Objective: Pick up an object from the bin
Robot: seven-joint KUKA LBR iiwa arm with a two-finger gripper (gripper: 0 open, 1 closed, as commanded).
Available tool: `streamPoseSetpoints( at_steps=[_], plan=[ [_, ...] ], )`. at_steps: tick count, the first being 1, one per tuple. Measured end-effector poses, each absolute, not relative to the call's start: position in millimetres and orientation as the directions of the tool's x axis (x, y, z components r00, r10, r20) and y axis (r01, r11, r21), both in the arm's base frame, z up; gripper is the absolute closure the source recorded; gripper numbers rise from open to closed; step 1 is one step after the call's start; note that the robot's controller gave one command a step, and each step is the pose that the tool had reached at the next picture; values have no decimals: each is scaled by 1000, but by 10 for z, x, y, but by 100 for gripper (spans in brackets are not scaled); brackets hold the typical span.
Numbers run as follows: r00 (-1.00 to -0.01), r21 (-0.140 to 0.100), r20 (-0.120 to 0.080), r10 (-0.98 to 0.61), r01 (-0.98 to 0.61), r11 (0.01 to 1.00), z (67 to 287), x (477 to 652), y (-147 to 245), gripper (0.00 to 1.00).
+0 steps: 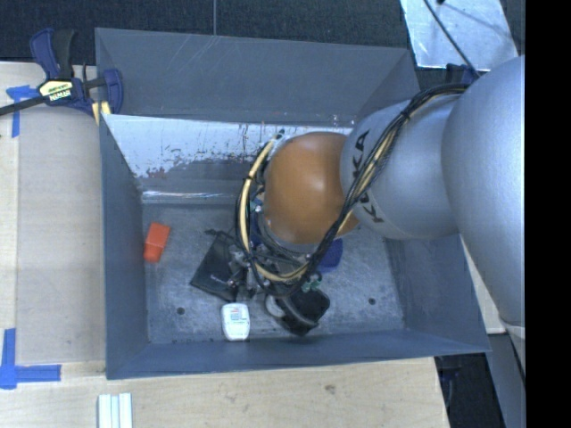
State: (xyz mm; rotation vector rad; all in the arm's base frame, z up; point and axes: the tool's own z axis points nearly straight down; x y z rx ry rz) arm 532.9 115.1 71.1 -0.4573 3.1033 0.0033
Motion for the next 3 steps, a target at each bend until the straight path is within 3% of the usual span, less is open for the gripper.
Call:
streamPoseSetpoints(
  at_steps=[1, 2, 3],
  plan=[
    [-978, 0, -8, -210, -210, 978, 2383, 5473, 1101, 100],
    [-981, 0, 5, -193, -193, 981, 1448, 5537, 1060, 100],
    [-982, 0, -3, -191, -191, 982, 1497, 5554, 1065, 0]
  ],
)
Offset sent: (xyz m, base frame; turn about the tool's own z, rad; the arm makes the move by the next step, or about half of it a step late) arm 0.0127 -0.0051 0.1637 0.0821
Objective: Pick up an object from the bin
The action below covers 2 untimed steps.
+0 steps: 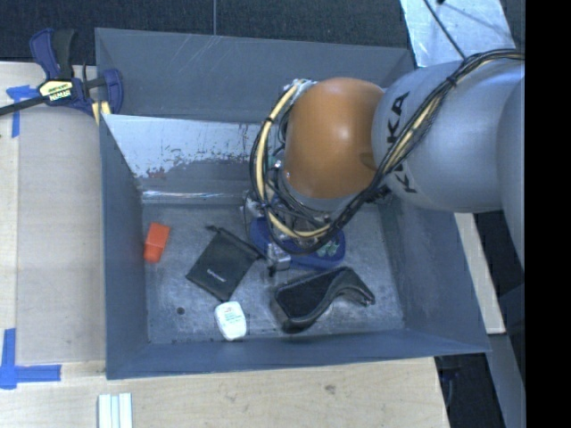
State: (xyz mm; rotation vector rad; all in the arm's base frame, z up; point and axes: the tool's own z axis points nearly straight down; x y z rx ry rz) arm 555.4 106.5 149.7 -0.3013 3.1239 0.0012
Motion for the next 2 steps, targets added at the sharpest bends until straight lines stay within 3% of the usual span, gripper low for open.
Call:
streamPoseSetpoints(
  at_steps=[1, 2],
  plan=[
    [-996, 0, 3, -94, -94, 996, 663, 5798, 1254, 0],
    [-996, 1, -5, -92, -92, 996, 715, 5822, 1250, 100]
  ],
)
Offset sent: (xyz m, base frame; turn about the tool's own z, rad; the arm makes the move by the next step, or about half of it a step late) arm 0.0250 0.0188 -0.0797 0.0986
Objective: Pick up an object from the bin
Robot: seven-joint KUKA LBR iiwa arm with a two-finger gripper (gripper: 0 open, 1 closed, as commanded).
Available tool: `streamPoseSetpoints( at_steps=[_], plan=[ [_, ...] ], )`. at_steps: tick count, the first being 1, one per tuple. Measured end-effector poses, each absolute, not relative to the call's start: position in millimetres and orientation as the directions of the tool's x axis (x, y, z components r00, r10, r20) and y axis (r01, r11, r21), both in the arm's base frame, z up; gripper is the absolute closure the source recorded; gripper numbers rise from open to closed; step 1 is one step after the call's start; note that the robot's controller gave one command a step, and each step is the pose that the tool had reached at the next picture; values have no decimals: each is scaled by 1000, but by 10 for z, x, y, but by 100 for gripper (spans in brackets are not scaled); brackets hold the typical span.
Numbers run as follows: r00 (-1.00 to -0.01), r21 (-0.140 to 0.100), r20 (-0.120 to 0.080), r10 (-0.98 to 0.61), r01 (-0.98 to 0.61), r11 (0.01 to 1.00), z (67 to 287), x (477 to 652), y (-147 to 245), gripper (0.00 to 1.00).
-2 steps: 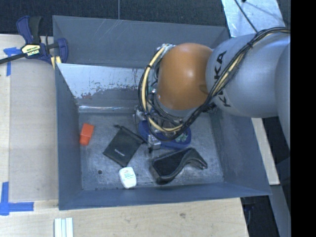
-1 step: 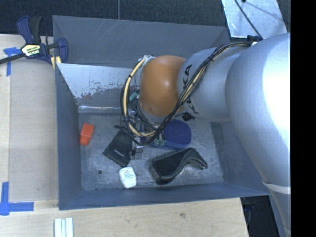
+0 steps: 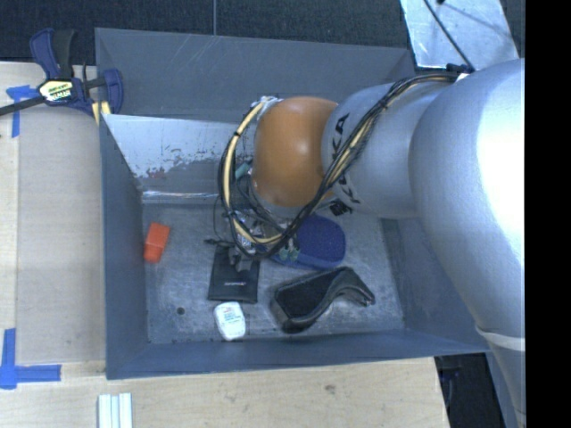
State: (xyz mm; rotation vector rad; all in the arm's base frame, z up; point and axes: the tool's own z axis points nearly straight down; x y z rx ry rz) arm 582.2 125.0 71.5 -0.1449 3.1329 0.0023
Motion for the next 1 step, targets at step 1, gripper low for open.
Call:
streamPoseSetpoints(
  at_steps=[1],
  plan=[
    [-993, 1, -11, -118, -118, 993, 2319, 5572, 1341, 100]
  ],
)
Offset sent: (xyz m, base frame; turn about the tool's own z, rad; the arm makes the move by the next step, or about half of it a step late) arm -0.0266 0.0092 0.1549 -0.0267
